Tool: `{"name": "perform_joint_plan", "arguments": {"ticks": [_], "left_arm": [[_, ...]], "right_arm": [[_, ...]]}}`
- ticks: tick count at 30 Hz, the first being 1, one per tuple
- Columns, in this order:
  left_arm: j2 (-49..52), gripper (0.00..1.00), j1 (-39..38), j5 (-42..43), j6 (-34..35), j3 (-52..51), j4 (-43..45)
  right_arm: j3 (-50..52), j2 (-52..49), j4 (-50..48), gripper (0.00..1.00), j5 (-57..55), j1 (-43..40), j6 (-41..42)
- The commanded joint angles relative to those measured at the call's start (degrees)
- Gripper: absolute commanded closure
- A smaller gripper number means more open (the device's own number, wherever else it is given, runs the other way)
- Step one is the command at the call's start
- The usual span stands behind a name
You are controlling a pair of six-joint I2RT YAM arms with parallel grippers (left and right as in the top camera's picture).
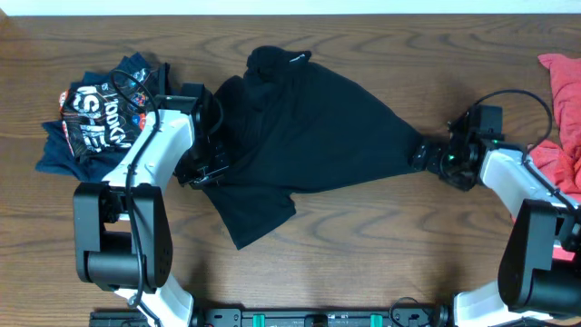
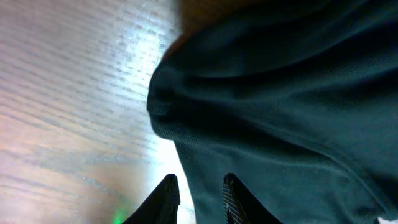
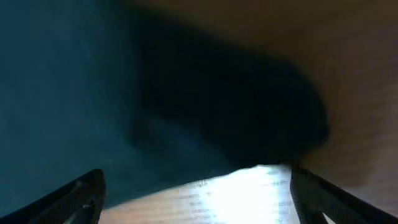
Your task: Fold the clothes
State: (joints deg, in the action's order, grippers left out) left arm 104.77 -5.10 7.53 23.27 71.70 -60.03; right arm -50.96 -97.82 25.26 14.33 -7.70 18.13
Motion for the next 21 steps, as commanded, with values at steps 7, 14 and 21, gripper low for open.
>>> {"name": "perform_joint_plan", "arguments": {"ticks": [7, 14, 21], "left_arm": [[0.04, 0.4, -0.09, 1.92, -0.55, -0.22, -3.87], [0.04, 0.29, -0.09, 1.92, -0.52, -0.39, -8.09], [0.04, 0.29, -0.09, 1.95, -0.28, -4.11, -8.22]], "right_arm": [[6.75, -0.98, -14.51, 0.21, -1.46, 0.28, 5.05], [6.78, -0.98, -13.46, 0.91, -2.38, 0.2, 3.45], [5.64, -0.24, -9.49, 0.99, -9.62, -3.19, 2.8]]}}
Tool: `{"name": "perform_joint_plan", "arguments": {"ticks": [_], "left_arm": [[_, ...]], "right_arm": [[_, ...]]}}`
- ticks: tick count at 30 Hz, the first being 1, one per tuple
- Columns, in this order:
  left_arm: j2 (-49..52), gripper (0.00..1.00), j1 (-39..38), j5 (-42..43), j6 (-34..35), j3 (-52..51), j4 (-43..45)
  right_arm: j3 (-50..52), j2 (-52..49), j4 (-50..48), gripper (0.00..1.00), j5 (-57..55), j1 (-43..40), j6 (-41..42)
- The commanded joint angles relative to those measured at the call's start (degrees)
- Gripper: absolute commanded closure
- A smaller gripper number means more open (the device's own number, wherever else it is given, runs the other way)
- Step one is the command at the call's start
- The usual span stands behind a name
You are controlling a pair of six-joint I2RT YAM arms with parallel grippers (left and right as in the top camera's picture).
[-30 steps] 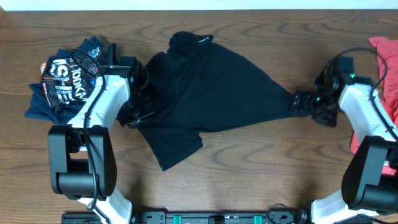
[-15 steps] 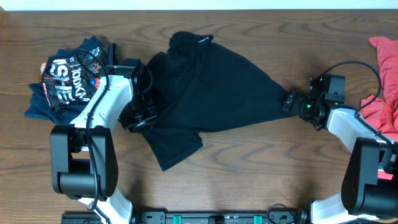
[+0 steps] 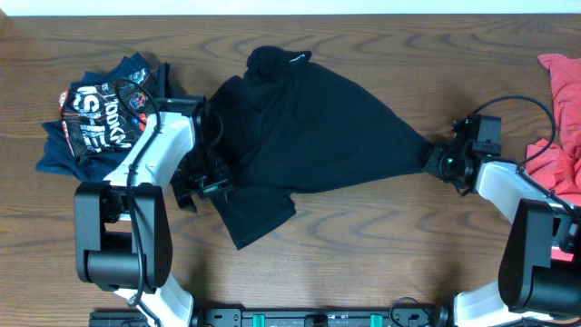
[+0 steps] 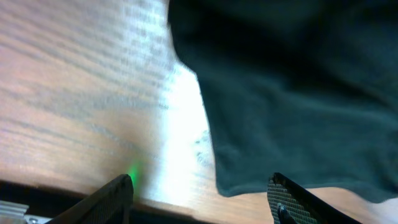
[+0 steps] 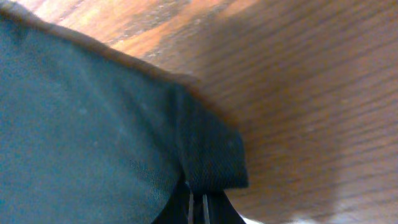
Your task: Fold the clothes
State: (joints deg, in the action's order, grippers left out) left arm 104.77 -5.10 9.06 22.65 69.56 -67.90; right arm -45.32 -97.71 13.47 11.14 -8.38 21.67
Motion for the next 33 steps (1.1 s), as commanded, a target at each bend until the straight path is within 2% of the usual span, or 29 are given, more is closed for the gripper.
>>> {"name": "perform_joint_plan", "arguments": {"ticks": [1, 5, 10, 13, 19, 25, 33], "left_arm": [[0.04, 0.29, -0.09, 0.59, 0.33, -2.86, 0.24], [0.04, 0.29, -0.09, 2.16, 0.31, -6.38, 4.15], [0.04, 0.27, -0.13, 5.99, -1.79, -12.33, 18.23], [0.04, 0.26, -0.13, 8.9, -3.43, -14.14, 23.56], [-0.04, 0.26, -0.07, 17.44, -7.85, -14.19, 25.27], [-2.71, 0.26, -0.09, 18.82, -7.85, -14.05, 22.64], [-2.54, 0.25, -2.01, 18.82, -5.75, -14.4, 28.72]], "right_arm": [[-0.55, -0.13, 3.26, 0.99, -6.71, -3.52, -0.76], [-2.69, 0.57, 6.29, 0.99, -6.62, -7.39, -0.92], [-3.78, 0.66, 7.74, 0.99, -6.6, -8.9, -1.84], [-3.76, 0.66, 8.26, 0.98, -6.6, -8.85, -2.03], [-3.76, 0.66, 8.66, 0.97, -6.62, -8.81, -2.67], [-3.76, 0.66, 8.72, 0.96, -6.62, -8.83, -2.67], [-3.76, 0.66, 8.83, 0.96, -6.6, -8.81, -2.64]]}}
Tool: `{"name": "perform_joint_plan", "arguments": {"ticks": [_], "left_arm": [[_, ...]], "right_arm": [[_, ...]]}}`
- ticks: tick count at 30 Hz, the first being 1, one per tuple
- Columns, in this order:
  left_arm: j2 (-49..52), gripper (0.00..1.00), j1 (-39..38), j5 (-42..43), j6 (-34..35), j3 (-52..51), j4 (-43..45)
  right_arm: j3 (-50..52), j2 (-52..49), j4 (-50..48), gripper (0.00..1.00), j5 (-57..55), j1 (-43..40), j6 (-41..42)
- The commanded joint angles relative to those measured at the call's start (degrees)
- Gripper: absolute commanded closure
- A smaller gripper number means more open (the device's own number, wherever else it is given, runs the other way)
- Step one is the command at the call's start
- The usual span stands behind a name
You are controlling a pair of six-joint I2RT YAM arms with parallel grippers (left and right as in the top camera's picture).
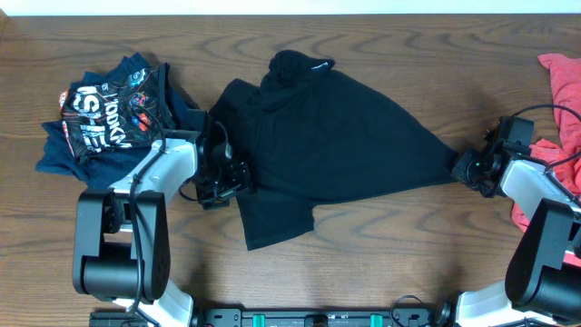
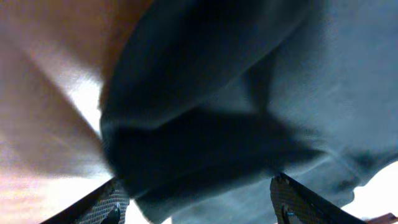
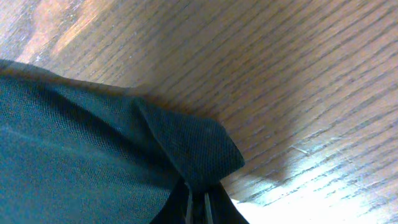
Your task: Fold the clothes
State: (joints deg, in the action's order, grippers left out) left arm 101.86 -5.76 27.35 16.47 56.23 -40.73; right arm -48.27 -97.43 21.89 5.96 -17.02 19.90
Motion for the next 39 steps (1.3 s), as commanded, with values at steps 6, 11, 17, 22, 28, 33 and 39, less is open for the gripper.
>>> {"name": "perform_joint_plan", "arguments": {"ticks": [6, 11, 17, 22, 28, 33, 39], "left_arm": [[2.62, 0.3, -4.61, 0.48, 5.97, -1.81, 5.25], [2.49, 0.49, -4.98, 0.5, 7.43, -1.81, 2.99], [2.49, 0.48, -4.94, 0.46, 7.37, -1.79, -3.08], [2.51, 0.45, -4.96, 0.07, 7.17, -1.79, -4.44], [2.51, 0.41, -5.31, -4.15, 7.23, -1.81, -0.46], [2.51, 0.41, -8.2, -3.82, 7.45, -2.08, 0.26], [2.51, 0.41, -9.68, -4.9, 7.65, -2.1, 0.74]], "right_arm": [[-0.81, 0.37, 1.2, 0.96, -1.44, -0.2, -0.9], [-0.81, 0.37, 1.36, 0.95, -1.44, -0.2, -1.31], [-0.81, 0.37, 1.31, 0.94, -1.46, -0.22, -1.33], [-0.81, 0.37, 1.33, 0.94, -1.46, -0.22, -1.33], [-0.81, 0.37, 1.36, 0.93, -1.46, -0.22, -1.33], [-0.81, 0.37, 1.33, 0.93, -1.46, -0.24, -1.31], [-0.81, 0.37, 1.46, 0.93, -1.46, -0.24, -1.31]]}}
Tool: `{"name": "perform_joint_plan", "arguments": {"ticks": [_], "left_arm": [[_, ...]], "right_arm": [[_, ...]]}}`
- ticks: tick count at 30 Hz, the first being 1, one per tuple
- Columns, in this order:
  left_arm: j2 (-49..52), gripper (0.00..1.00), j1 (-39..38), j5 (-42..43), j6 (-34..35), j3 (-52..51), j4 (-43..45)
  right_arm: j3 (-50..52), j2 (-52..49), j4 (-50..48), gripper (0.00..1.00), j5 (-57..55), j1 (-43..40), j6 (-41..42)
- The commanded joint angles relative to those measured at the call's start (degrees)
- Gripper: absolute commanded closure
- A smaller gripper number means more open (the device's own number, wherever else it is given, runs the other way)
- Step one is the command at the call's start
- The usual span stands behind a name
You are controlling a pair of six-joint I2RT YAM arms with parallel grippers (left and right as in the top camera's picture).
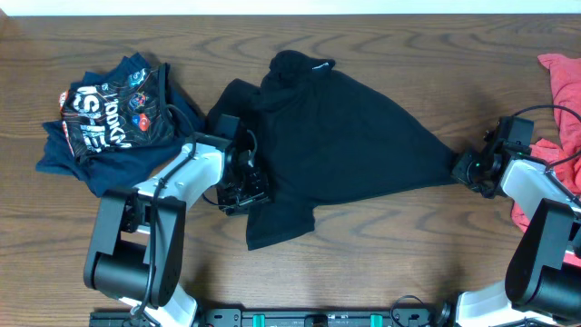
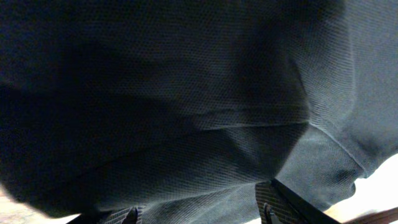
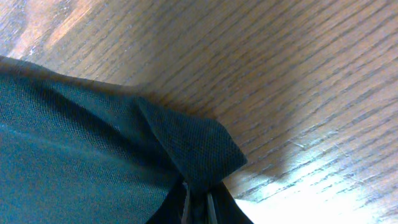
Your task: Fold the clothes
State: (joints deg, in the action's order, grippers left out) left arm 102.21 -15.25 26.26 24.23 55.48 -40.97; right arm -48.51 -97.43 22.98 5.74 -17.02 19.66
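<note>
A black shirt (image 1: 336, 136) lies spread across the middle of the wooden table (image 1: 408, 263). My left gripper (image 1: 243, 186) sits low on the shirt's left part, above the lower flap. In the left wrist view its fingers (image 2: 277, 200) stand wide apart with black cloth (image 2: 186, 112) filling the gap, so the left gripper (image 2: 199, 213) is open. My right gripper (image 1: 465, 170) is shut on the shirt's right corner. The right wrist view shows that gripper (image 3: 198, 200) pinching the folded cloth corner (image 3: 199, 146) just above the table.
A crumpled dark blue printed garment (image 1: 104, 113) lies at the left, close to the left arm. A red garment (image 1: 561, 91) lies at the right edge, behind the right arm. The table's far edge (image 1: 290, 13) runs along the top.
My left gripper has moved right from the shirt's left edge further onto the cloth, still open. The right gripper and the corner it holds have not moved.
First my left gripper was nearly shut at the shirt's left edge and the right one open at the right corner. Then the left was open beside the shirt and the right shut on the corner. Later the shirt lay further right, stretched; now the left rests open on it.
</note>
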Motion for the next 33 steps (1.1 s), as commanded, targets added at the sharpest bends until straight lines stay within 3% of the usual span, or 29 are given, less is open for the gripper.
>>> {"name": "perform_joint_plan", "arguments": {"ticks": [1, 4, 8, 9, 15, 22, 33], "left_arm": [[2.16, 0.42, -0.22, -3.82, 0.11, -1.36, 0.98], [2.16, 0.57, -0.33, -3.78, 0.09, -1.38, 0.74], [2.16, 0.92, -0.33, -3.78, 0.09, -1.38, 0.31], [2.16, 0.94, -0.33, -3.78, 0.07, -1.38, 0.26], [0.0, 0.94, -0.15, -3.85, -4.15, -0.28, -4.57], [-13.07, 0.94, 0.2, -7.91, -12.9, 6.19, -13.94], [-34.71, 0.94, 8.74, -7.91, -14.14, 25.9, -15.54]], "right_arm": [[-0.57, 0.37, 0.39, 0.93, -1.25, -0.24, -1.07], [-0.57, 0.37, 0.63, 0.93, -1.22, -0.24, -1.07], [-0.57, 0.37, 0.83, 0.93, -1.22, -0.24, -1.07], [-0.57, 0.37, 0.85, 0.93, -1.22, -0.22, -1.07], [-0.59, 0.39, 2.19, 0.96, -1.22, -0.24, -1.07], [-4.22, 5.73, 10.01, 0.99, -1.22, -1.05, -1.09], [-25.9, 21.55, 30.64, 0.99, -1.22, -1.95, -6.47]]}}
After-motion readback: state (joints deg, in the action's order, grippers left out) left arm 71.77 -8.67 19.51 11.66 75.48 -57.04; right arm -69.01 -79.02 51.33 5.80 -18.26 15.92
